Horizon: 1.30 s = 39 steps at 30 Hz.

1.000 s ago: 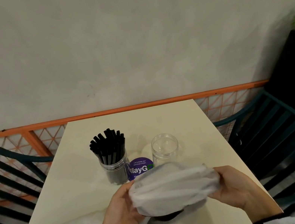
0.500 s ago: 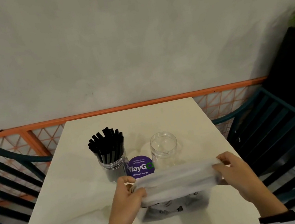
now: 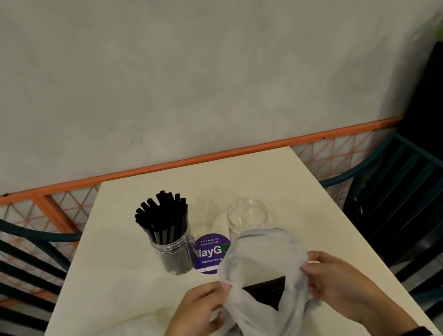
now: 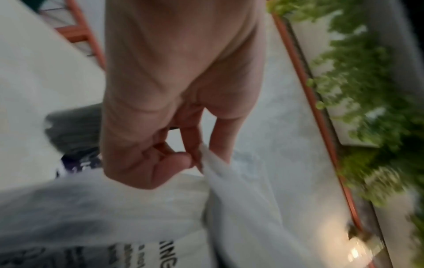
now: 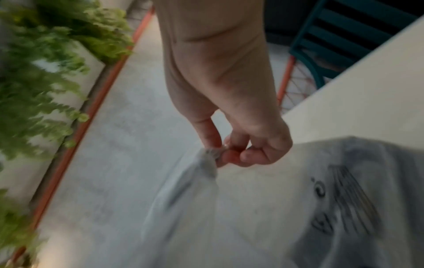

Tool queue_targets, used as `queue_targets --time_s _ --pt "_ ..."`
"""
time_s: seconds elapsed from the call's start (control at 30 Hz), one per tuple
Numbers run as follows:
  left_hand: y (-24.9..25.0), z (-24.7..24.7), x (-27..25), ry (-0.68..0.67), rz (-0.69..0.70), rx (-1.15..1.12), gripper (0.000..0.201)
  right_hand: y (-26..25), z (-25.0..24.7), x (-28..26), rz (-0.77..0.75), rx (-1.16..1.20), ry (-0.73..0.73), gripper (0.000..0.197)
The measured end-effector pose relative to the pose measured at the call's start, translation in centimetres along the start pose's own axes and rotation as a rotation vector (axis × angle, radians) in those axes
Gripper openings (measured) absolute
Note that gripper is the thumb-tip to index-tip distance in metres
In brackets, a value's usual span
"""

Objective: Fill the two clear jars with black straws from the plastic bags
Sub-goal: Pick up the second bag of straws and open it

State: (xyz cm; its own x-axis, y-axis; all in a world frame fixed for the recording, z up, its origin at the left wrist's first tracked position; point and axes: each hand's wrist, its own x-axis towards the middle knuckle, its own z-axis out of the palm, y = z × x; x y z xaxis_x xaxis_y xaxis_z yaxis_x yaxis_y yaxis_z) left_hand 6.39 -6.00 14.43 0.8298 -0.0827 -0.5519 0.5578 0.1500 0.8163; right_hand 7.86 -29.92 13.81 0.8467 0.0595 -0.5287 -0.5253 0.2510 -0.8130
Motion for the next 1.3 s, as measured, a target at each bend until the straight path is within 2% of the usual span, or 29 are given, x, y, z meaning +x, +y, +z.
queue_targets --time_s 0.07,0.17,0.23,0.3,0.4,0.47,0.5,0.53,0.6,0.67,0.7,0.77,0.83,0.9,0.97,1.07,1.13,1.23,1.3 --pt "0.0 -0.3 -0.2 -0.072 -0.078 -0.133 0.014 0.0 -0.1 0.1 0.078 0.151 -0.039 0.018" --pt "0.4 -0.8 -0.6 -0.099 -0.152 -0.327 0.013 -0.9 -0.6 -0.3 0.178 0.349 -0.014 0.017" --pt "1.0 -0.5 -1.1 -0.111 -0.159 -0.38 0.017 -1.4 -1.0 -0.7 0.19 0.42 0.001 0.016" --pt "1.6 0.4 -1.8 -0.145 -0.151 -0.403 0.032 -1.4 -1.4 -0.8 0.192 0.43 -0.015 0.021" --pt "2.0 0.9 -2.0 -0.129 -0.141 -0.477 0.04 -1.3 -1.4 -1.4 0.13 0.434 -0.069 0.022" --pt "1.8 0.6 -2.0 -0.115 -0.078 -0.474 0.028 -1.3 -1.3 -1.8 0.056 0.313 -0.082 0.007" --pt "1.5 0.4 -1.8 -0.111 -0.023 -0.426 0.019 -1.1 -1.3 -1.9 0.029 0.231 -0.062 0.01" --pt "1.0 0.2 -1.5 -0.095 0.041 -0.342 0.017 -0.5 -1.7 -1.6 0.007 0.113 -0.029 0.022" --pt "0.0 0.1 -0.8 0.008 0.146 -0.115 0.017 0.2 -1.7 -1.2 -0.074 -0.197 0.099 0.024" --pt "-0.8 0.1 -0.1 0.119 0.209 0.068 0.021 0.3 -1.4 -1.1 -0.183 -0.473 0.29 0.014" --pt "-0.9 0.1 0.2 0.184 0.212 0.131 0.022 0.2 -1.3 -1.1 -0.219 -0.532 0.334 0.011" --pt "-1.1 -0.3 0.6 0.302 0.203 0.188 0.01 -0.1 -1.3 -1.2 -0.26 -0.555 0.347 0.009" --pt "-1.3 -0.7 1.0 0.371 0.186 0.183 0.015 -0.2 -1.6 -1.2 -0.265 -0.58 0.332 0.008" --pt "-1.4 -0.8 1.3 0.414 0.171 0.075 0.011 -0.3 -1.7 -1.5 -0.247 -0.58 0.283 0.006" --pt "-1.5 -1.1 1.6 0.451 0.171 -0.037 0.02 -0.4 -1.8 -1.6 -0.231 -0.539 0.244 0.011" --pt "-1.5 -1.2 1.6 0.408 0.216 0.027 0.012 -0.4 -1.5 -1.4 -0.191 -0.396 0.221 0.01" --pt "-1.7 -1.2 1.6 0.362 0.206 0.084 0.022 -0.2 -1.2 -1.3 -0.158 -0.35 0.188 0.005" --pt "-1.6 -0.7 1.0 0.232 0.091 0.068 0.028 0.2 -0.9 -1.0 -0.063 -0.343 0.098 0.007" --pt "-1.5 -0.7 1.0 0.098 -0.016 -0.075 0.025 0.6 -1.0 -0.7 0.043 -0.185 0.013 0.007"
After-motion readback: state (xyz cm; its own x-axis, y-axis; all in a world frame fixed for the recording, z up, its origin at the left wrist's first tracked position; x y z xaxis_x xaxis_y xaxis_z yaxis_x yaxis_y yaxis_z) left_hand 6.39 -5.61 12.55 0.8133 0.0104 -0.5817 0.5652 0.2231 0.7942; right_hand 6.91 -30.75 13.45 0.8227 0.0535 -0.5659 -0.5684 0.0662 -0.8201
